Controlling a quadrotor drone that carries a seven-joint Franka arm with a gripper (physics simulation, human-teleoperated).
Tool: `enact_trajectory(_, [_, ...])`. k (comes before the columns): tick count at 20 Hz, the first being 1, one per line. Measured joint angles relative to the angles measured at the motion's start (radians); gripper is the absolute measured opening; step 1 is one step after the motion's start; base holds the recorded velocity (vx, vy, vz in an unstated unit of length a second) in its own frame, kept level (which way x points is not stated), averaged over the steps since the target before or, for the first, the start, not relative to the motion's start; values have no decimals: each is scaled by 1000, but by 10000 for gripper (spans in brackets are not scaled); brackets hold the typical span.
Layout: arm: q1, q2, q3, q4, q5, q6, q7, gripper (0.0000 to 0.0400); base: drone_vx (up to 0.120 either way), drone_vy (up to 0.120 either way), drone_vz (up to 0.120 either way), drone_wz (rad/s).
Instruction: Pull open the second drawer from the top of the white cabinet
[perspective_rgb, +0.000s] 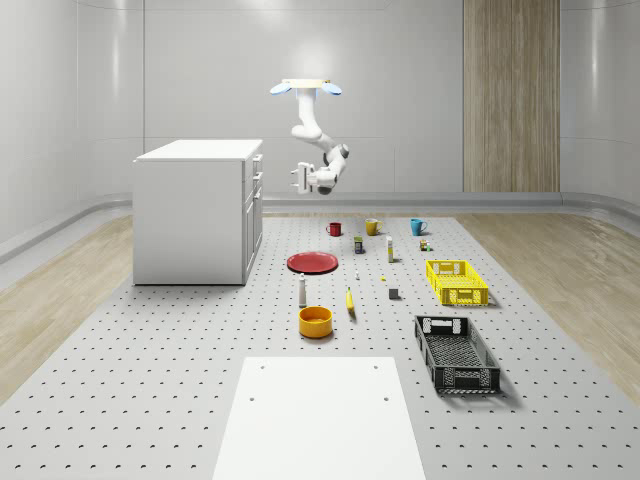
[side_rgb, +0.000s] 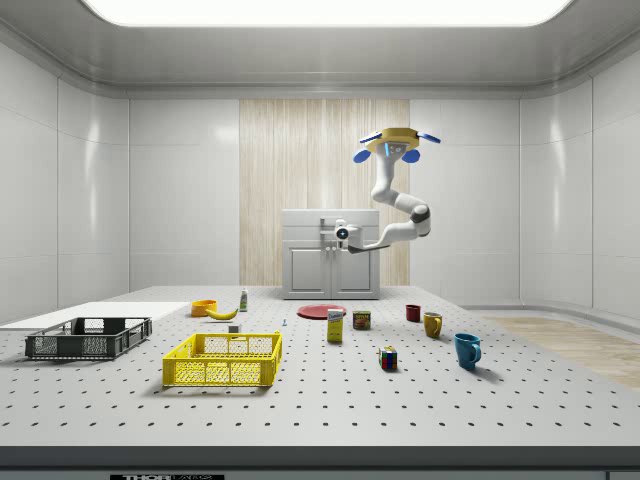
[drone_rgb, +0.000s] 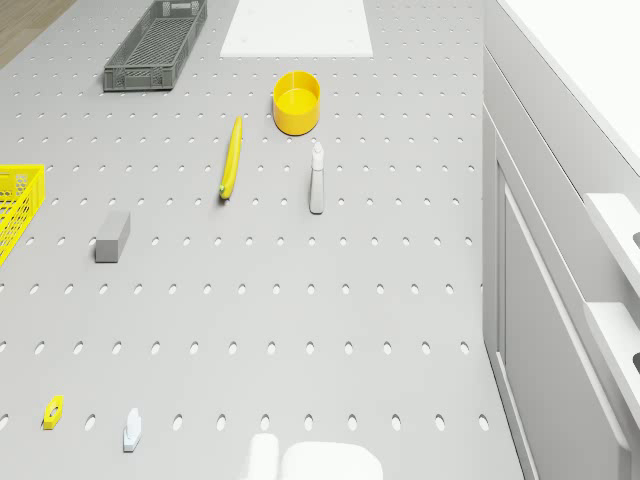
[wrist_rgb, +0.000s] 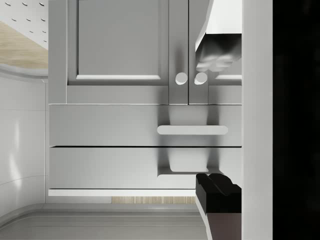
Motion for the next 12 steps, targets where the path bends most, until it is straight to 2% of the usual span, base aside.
enact_trajectory(7, [38, 29, 73, -29, 86, 85, -33, 300, 0, 0, 0, 0])
enact_trajectory(12, [78, 81, 82, -9, 128, 118, -68, 300, 0, 0, 0, 0])
